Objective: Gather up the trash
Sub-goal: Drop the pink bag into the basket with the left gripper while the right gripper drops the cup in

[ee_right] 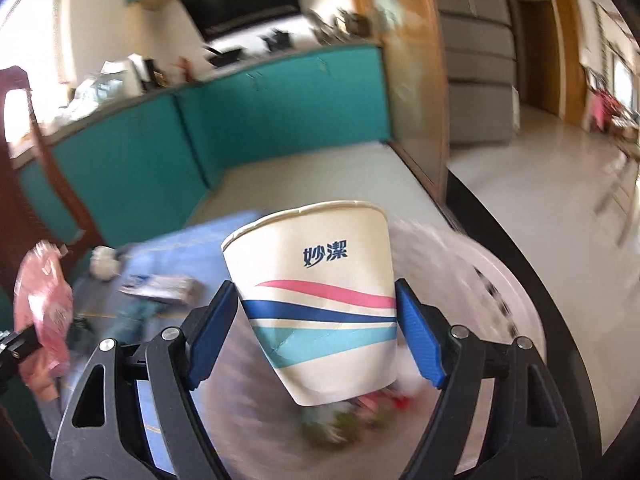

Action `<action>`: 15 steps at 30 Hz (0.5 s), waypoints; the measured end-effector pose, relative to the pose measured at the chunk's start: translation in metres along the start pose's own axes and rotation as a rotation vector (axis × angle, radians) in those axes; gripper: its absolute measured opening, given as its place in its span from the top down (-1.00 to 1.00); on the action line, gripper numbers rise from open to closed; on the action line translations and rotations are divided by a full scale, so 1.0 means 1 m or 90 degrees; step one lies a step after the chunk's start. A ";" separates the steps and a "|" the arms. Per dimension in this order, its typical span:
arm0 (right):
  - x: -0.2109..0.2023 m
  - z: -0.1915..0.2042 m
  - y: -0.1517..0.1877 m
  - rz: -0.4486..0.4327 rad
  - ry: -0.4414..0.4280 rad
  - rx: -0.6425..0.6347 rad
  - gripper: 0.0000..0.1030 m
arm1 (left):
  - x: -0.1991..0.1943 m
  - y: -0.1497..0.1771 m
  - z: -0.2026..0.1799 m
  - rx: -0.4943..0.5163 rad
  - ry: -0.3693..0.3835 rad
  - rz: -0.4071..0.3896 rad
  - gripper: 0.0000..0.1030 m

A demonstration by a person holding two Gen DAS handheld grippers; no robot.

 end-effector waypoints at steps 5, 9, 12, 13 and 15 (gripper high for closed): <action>0.015 -0.045 0.012 0.061 0.077 0.053 -0.56 | 0.051 0.005 -0.048 0.027 0.077 0.038 0.65; 0.004 -0.085 0.003 0.026 0.139 0.156 -0.70 | 0.087 0.018 -0.076 0.042 0.134 0.071 0.63; -0.004 -0.098 0.000 -0.006 0.134 0.218 -0.72 | 0.104 0.028 -0.086 0.044 0.152 0.095 0.18; -0.005 -0.099 -0.001 -0.015 0.135 0.225 -0.72 | 0.104 0.029 -0.084 0.041 0.148 0.093 0.02; -0.008 -0.100 -0.006 -0.035 0.133 0.226 -0.72 | 0.099 0.027 -0.074 0.042 0.126 0.076 -0.23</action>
Point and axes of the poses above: each gripper's, at about its wrist camera, not at the fingertips, and x roughly the way its jaws point, z to its left, y to its underside, the point moved 5 cm from there along x, roughly the way its jaws point, and after that the axes turned 15 degrees about -z, right-handed, at the moved point
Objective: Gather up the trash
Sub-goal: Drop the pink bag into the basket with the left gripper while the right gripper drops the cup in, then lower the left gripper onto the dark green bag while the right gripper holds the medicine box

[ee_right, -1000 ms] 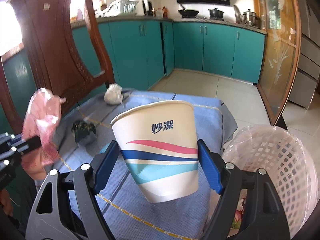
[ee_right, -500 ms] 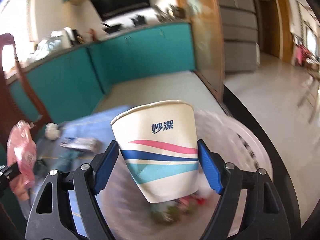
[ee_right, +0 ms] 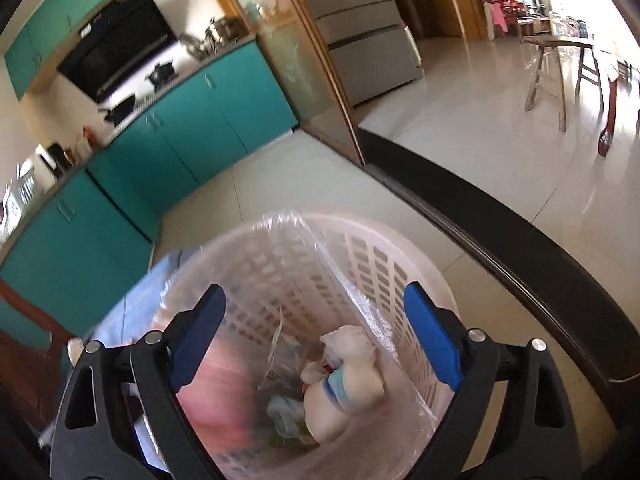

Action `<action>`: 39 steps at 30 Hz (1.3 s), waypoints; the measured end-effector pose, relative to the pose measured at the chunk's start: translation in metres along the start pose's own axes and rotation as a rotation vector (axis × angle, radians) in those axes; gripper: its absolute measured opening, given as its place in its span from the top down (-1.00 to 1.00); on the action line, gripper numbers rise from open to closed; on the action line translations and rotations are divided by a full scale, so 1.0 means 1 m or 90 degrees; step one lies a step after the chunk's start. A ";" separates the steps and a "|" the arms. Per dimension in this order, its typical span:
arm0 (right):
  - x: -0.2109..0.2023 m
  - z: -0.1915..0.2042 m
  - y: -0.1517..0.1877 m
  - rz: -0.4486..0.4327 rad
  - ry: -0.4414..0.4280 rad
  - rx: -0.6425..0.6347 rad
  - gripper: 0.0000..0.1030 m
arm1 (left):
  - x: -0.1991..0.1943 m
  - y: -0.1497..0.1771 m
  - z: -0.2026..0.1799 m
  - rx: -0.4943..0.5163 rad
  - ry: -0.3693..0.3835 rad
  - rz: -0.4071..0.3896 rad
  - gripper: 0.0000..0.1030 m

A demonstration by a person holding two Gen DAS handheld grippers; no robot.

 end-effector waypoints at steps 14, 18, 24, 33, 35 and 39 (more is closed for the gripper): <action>0.032 0.283 0.102 0.113 -0.346 -0.398 -0.72 | -0.145 0.029 0.249 -0.152 -0.453 0.000 -0.23; 0.048 0.342 0.158 0.229 -0.452 -0.473 -0.72 | -0.159 0.035 0.252 -0.139 -0.433 0.026 -0.25; 0.076 0.364 0.207 0.289 -0.424 -0.631 -0.72 | -0.154 0.031 0.243 -0.132 -0.407 0.045 -0.29; 0.107 0.346 0.212 0.362 -0.363 -0.558 -0.60 | -0.134 0.033 0.251 -0.147 -0.374 0.080 -0.40; 0.104 0.346 0.209 0.351 -0.355 -0.559 -0.20 | -0.129 0.034 0.252 -0.150 -0.372 0.084 -0.42; 0.092 0.341 0.206 0.374 -0.371 -0.502 0.14 | -0.122 0.039 0.254 -0.147 -0.384 0.089 -0.50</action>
Point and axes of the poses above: each gripper's, at about its wrist camera, not at the fingertips, and x roughly the way its jaws point, z to its left, y to its underside, the point moved 5 cm from there along x, roughly the way its jaws point, and after that the axes turned 15 degrees about -z, right-handed, at the moved point
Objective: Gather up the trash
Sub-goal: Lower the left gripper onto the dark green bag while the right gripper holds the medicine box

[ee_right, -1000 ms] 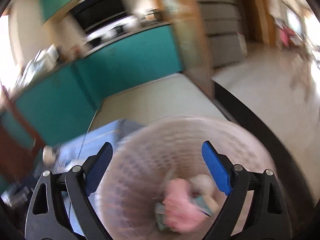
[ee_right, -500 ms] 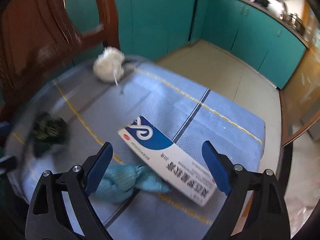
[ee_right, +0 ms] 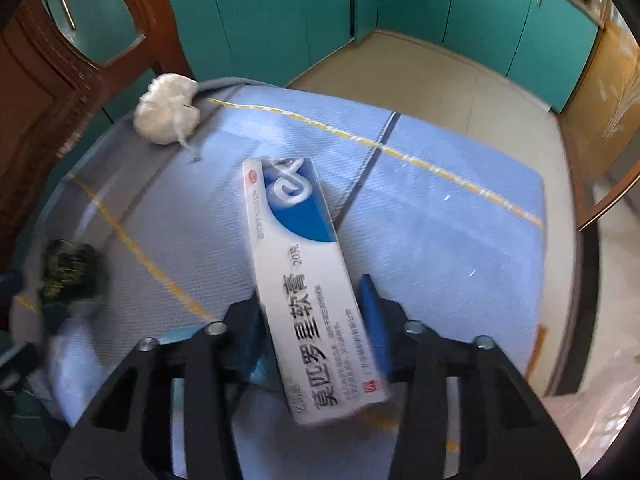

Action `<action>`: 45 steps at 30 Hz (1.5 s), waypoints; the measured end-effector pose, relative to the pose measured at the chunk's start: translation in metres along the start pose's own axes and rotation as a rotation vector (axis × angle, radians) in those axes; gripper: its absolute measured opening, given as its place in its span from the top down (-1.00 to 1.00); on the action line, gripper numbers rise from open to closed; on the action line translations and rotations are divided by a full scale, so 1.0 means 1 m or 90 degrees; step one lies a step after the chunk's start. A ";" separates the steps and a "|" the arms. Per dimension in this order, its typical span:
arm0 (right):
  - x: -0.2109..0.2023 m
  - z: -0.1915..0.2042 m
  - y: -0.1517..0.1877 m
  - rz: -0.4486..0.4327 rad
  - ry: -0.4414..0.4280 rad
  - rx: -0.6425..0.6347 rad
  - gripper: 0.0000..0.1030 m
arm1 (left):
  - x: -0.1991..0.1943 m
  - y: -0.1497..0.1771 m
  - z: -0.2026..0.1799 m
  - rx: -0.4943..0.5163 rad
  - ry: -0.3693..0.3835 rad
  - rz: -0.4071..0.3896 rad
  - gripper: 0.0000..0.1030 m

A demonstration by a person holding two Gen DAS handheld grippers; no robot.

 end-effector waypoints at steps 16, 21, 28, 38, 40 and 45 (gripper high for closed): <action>-0.094 -0.015 0.043 -0.116 -0.022 0.135 0.14 | 0.036 0.005 0.002 0.031 -0.072 -0.002 -0.31; -0.106 -0.011 0.044 -0.142 -0.027 0.120 0.14 | 0.029 0.005 0.003 0.013 -0.074 -0.019 -0.01; -0.117 -0.006 0.041 -0.170 -0.011 0.098 0.15 | -0.021 -0.011 -0.007 0.011 -0.038 -0.092 0.03; -0.128 0.010 0.053 -0.176 0.038 0.031 0.14 | -0.091 -0.034 -0.035 0.051 -0.028 -0.198 0.03; -0.129 0.011 0.056 -0.179 0.044 0.025 0.14 | -0.101 -0.035 -0.043 0.071 -0.036 -0.210 0.03; -0.134 0.010 0.061 -0.181 0.056 0.022 0.14 | -0.112 -0.035 -0.054 0.088 -0.035 -0.221 0.02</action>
Point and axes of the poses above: each gripper's, at about its wrist camera, not at the fingertips, and x roughly the way its jaws point, z to its left, y to its underside, the point moved 5 cm from there along x, roughly the way its jaws point, and after that the axes turned 15 degrees about -z, right-handed, at the moved point
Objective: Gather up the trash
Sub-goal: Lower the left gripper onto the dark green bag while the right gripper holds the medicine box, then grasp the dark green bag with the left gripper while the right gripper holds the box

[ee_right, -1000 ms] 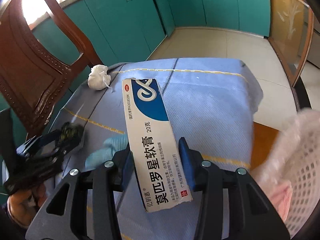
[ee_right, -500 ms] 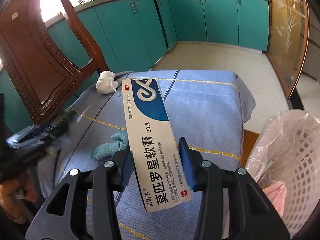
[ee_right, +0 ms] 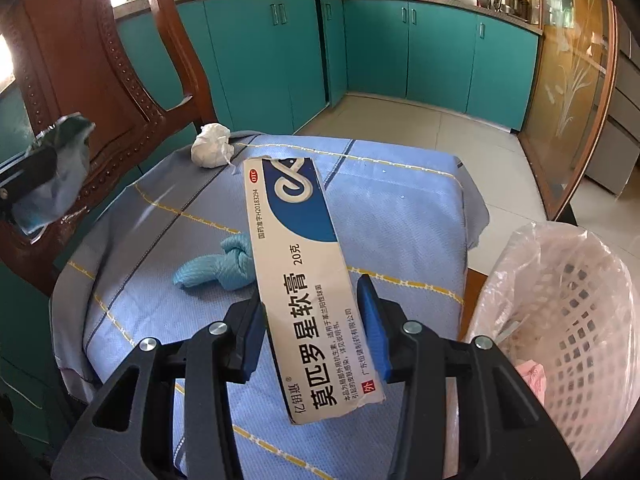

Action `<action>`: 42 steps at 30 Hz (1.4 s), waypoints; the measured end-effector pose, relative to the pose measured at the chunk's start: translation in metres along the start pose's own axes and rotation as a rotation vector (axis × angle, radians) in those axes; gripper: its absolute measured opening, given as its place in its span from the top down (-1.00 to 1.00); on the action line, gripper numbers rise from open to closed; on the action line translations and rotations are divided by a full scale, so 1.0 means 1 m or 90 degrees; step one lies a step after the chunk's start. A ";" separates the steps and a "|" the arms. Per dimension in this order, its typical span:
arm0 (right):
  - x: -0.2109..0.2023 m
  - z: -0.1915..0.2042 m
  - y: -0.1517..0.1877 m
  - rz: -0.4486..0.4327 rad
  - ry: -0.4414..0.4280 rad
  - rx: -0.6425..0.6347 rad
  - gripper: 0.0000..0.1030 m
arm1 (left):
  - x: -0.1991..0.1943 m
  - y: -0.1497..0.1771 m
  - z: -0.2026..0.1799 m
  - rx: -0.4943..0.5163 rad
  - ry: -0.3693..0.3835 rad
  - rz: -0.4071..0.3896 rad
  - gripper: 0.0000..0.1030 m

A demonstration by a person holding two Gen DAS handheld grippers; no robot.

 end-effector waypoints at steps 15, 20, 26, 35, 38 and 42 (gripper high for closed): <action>-0.018 -0.004 -0.001 -0.029 0.031 -0.018 0.14 | 0.008 0.026 -0.003 -0.014 0.010 0.052 0.01; -0.017 -0.001 -0.001 -0.028 0.036 -0.023 0.14 | 0.011 0.031 -0.002 -0.010 0.009 0.064 0.00; -0.013 0.006 0.006 -0.006 0.031 -0.031 0.14 | 0.017 0.039 0.002 -0.018 0.006 0.083 0.00; 0.004 0.016 0.029 0.064 -0.005 -0.019 0.14 | 0.027 0.054 0.008 -0.035 0.006 0.115 0.00; 0.009 0.021 0.035 0.088 -0.043 -0.002 0.10 | 0.027 0.054 0.010 -0.036 0.006 0.115 0.00; 0.012 0.025 0.036 0.093 -0.050 -0.014 -0.43 | 0.027 0.055 0.011 -0.040 0.005 0.118 0.00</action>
Point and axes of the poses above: each gripper's, at about its wrist camera, not at the fingertips, and x roughly the way its jaws point, z to its left, y to its underside, the point moved 5 cm from there along x, roughly the way its jaws point, and after that the axes turned 15 degrees about -z, right-handed, at the moved point
